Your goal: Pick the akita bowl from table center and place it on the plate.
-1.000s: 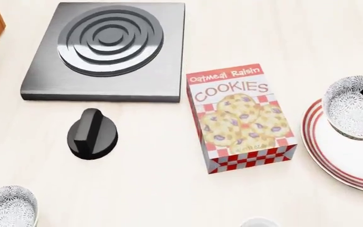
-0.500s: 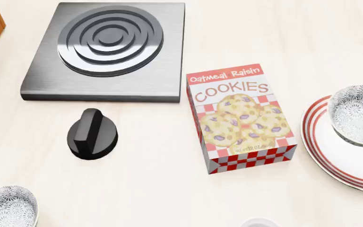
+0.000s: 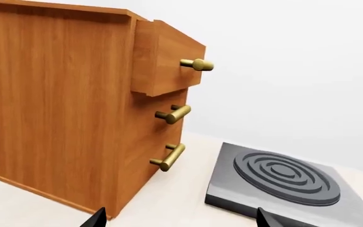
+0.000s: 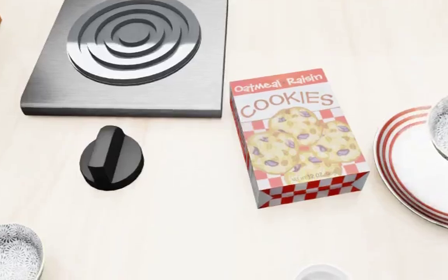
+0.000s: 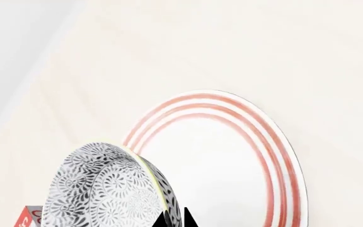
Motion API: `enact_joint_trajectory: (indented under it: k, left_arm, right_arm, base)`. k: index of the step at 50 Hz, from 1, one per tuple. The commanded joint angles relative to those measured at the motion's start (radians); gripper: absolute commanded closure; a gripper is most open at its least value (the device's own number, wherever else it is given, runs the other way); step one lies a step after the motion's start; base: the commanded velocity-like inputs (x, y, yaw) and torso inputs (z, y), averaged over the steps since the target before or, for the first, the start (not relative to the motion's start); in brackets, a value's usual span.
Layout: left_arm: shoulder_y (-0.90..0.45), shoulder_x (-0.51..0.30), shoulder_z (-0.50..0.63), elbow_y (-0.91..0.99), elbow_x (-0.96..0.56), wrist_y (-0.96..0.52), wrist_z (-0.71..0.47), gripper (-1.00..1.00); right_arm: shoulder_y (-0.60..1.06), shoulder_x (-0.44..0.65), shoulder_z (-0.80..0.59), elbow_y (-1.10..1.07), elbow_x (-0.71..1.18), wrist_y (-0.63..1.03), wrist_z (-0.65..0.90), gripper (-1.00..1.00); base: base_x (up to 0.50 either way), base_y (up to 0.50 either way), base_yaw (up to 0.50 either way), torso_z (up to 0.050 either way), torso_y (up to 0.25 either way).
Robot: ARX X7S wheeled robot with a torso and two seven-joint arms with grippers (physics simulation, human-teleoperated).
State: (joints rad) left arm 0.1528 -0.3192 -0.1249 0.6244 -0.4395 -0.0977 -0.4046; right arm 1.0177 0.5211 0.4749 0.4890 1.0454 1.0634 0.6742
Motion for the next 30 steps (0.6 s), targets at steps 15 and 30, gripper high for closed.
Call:
enact_joint_trajectory:
  k: [15,30]
  left_arm:
    - [0.016,-0.012,-0.005,0.019,-0.009,0.011,-0.005,-1.00]
    - [0.043,-0.015,-0.008,0.034,-0.012,0.029,-0.002,-1.00]
  right_arm:
    - [0.057,-0.012,-0.075,0.264,-0.120,-0.204,-0.170,1.00]
    - [0.054,-0.036,-0.086,0.318,-0.152,-0.274,-0.189,1.00]
  base:
    - [0.00,0.00,0.00,0.000,0.000]
    - [0.00,0.00,0.00,0.000,0.000]
